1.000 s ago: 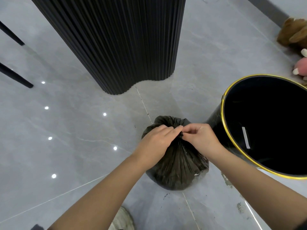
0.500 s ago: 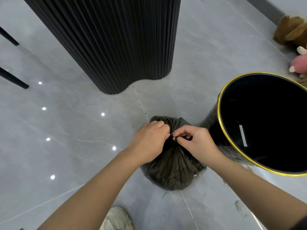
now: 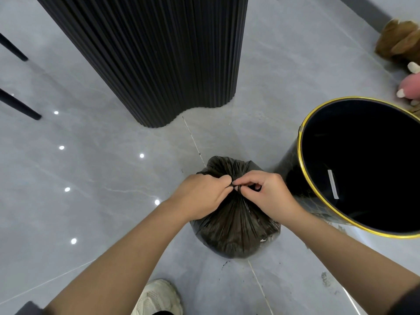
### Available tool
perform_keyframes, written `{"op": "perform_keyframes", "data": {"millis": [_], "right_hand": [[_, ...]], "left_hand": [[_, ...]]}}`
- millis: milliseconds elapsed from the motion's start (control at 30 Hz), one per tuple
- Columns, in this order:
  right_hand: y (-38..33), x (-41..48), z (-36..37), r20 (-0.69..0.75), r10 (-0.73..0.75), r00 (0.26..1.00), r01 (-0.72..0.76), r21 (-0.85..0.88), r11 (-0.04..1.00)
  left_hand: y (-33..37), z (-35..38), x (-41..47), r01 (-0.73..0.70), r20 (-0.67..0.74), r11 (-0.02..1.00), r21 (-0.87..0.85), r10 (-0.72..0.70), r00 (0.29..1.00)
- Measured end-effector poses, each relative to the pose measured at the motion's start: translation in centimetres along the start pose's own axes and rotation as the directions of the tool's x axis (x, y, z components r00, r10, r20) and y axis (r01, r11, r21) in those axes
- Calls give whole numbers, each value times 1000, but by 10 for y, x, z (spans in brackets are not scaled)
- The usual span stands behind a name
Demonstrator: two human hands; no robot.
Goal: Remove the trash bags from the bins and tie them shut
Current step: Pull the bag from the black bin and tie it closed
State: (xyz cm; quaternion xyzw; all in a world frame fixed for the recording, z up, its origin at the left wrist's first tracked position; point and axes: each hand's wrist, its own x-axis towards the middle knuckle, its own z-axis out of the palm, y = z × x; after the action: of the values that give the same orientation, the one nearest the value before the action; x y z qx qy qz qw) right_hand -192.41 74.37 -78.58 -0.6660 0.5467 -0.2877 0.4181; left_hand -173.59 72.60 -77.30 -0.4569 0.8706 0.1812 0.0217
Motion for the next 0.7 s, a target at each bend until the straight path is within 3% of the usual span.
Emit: {"op": "perform_keyframes", "data": {"millis": [67,133,200,267,333,433,533,567,633,667,700], "right_hand": [[0,-1,-1,3,-31,1000,32,-40,999],[1,-2,-2,8,-71,997,71,-98,993],[2,-2,-2,2,-103,995,102,-144,984],[1,-2,-1,-9,-109,994,106,-169,980],[0,-2,0,-1,-95,995,93,-191,977],[1,-2,-2,14,-33,999,35,-184,982],[3,-2,-5,13,16,1000,-14,-165,986],[4,-2,-5,9,37,999,-35,-157,987],[5,-2,-5,-2,101,995,-101,-116,988],[5,-2,-5,-5,135,991,-135,-88,987],[5,-2,-6,-4,158,987,-158,-65,985]], "left_hand": [[1,1,1,38,8,996,-84,-37,999],[4,3,4,160,84,909,-385,-137,987],[9,5,8,336,233,613,-715,-245,941],[15,7,9,477,402,293,-828,-282,871],[21,11,10,513,451,155,-844,-311,837],[27,16,7,400,252,297,-867,-431,866],[30,18,5,274,66,371,-887,-486,872],[27,20,4,212,-63,523,-825,-457,887],[17,25,1,60,-317,909,-412,-205,926],[12,28,1,-2,-361,988,-154,-55,931],[7,30,2,-29,-339,1000,-4,26,940]]}}
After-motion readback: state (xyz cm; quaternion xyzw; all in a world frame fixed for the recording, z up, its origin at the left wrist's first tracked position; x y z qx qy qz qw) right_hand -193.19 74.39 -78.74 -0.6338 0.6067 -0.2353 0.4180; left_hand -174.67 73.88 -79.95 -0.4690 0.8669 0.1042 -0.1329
